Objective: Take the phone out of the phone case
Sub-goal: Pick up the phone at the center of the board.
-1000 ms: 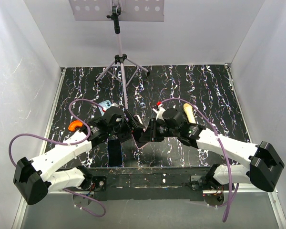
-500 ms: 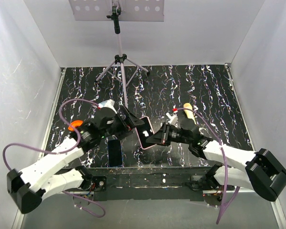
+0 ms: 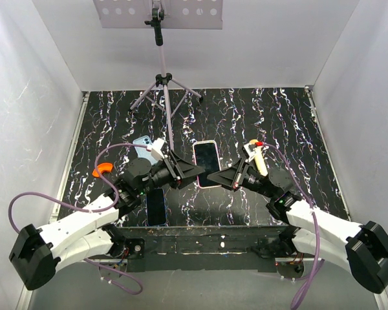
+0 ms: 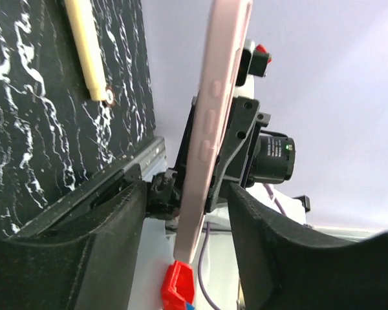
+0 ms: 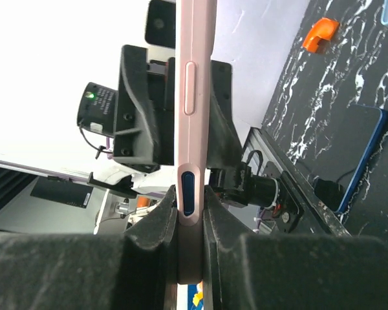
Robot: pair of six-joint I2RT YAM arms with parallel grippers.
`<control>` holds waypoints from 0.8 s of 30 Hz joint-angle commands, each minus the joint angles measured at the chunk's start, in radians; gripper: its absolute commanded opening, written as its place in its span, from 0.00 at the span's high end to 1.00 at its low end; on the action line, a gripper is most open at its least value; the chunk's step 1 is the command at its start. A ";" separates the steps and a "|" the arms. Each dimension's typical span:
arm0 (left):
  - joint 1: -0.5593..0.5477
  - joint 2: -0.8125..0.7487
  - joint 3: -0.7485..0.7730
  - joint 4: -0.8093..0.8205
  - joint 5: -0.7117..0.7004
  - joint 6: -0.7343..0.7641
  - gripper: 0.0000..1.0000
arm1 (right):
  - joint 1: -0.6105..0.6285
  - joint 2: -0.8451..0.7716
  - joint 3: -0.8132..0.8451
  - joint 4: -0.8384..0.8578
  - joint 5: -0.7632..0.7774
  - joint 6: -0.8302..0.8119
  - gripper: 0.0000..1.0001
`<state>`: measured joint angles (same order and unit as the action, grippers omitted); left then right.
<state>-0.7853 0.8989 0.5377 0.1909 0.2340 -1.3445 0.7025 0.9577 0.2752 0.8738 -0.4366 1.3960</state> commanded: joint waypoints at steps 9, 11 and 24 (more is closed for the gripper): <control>-0.051 0.064 -0.019 0.234 0.097 -0.039 0.68 | -0.011 -0.094 0.058 0.048 0.110 0.008 0.99; -0.057 0.087 -0.037 0.284 0.108 -0.065 0.70 | -0.011 -0.102 0.053 0.048 0.125 0.020 0.99; -0.065 0.161 0.034 0.341 0.174 0.018 1.00 | -0.156 -0.111 0.223 -0.330 -0.092 -0.104 0.75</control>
<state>-0.8398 1.0637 0.5251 0.5045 0.3386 -1.3762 0.6357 0.8658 0.3408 0.7044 -0.3958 1.4258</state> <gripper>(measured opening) 0.115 0.190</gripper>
